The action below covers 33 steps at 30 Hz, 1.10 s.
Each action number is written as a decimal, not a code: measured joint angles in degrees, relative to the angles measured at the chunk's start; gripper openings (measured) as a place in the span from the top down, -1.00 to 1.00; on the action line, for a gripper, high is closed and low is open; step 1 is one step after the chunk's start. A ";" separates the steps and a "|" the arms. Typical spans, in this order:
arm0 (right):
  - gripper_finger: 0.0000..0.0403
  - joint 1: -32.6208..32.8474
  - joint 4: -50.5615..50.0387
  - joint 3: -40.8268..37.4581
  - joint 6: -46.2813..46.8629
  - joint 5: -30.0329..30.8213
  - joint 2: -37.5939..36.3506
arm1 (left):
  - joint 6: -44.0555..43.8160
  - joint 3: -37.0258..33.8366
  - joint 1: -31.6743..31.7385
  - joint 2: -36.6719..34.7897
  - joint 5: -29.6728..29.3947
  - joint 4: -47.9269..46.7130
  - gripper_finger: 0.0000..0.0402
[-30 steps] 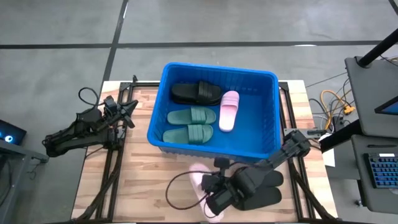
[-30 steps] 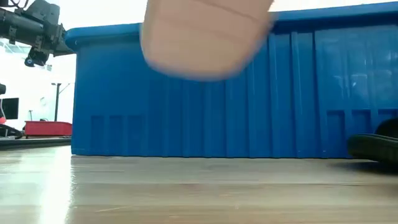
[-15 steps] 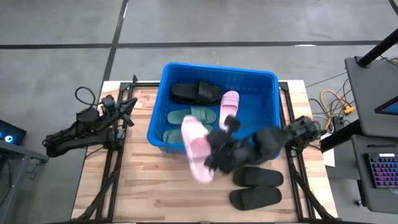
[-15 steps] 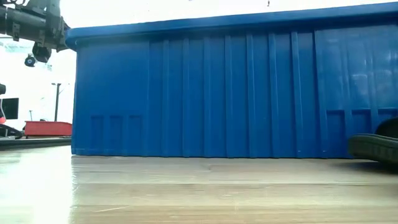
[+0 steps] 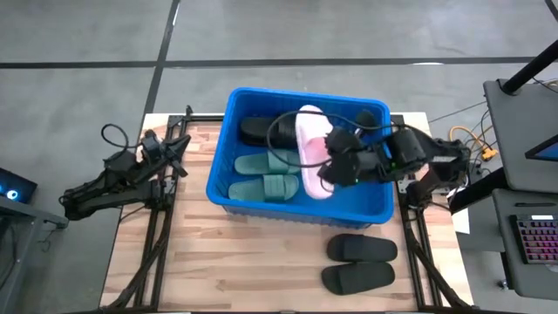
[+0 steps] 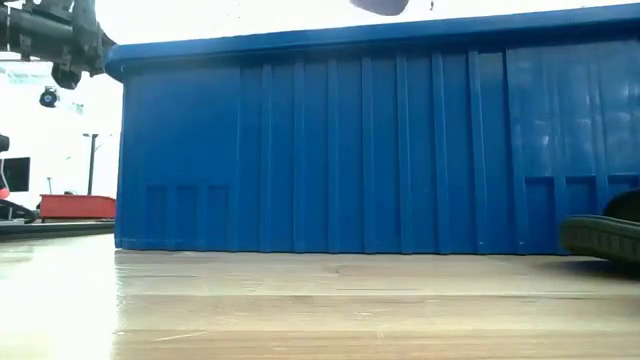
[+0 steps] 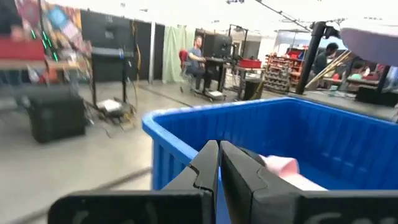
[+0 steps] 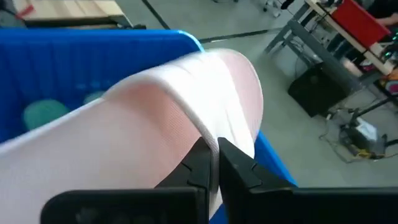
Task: Pick and place slides into bin
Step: Put the pink slipper into the blue bin
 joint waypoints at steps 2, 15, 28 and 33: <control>0.95 -2.12 0.88 -2.14 -3.16 -0.26 -1.51 | 4.04 0.22 0.00 0.00 -0.24 1.67 0.99; 0.95 -21.24 7.60 -29.59 -13.56 -9.87 -13.73 | 7.60 0.62 -0.02 0.00 -3.42 16.86 0.99; 0.95 -31.32 21.01 -56.12 -22.31 -14.52 -23.49 | 7.49 0.62 -0.01 0.01 -10.77 16.81 0.99; 0.95 -32.22 30.72 -64.36 -26.52 -16.53 -24.08 | 7.34 0.62 0.00 0.02 -10.77 16.84 0.99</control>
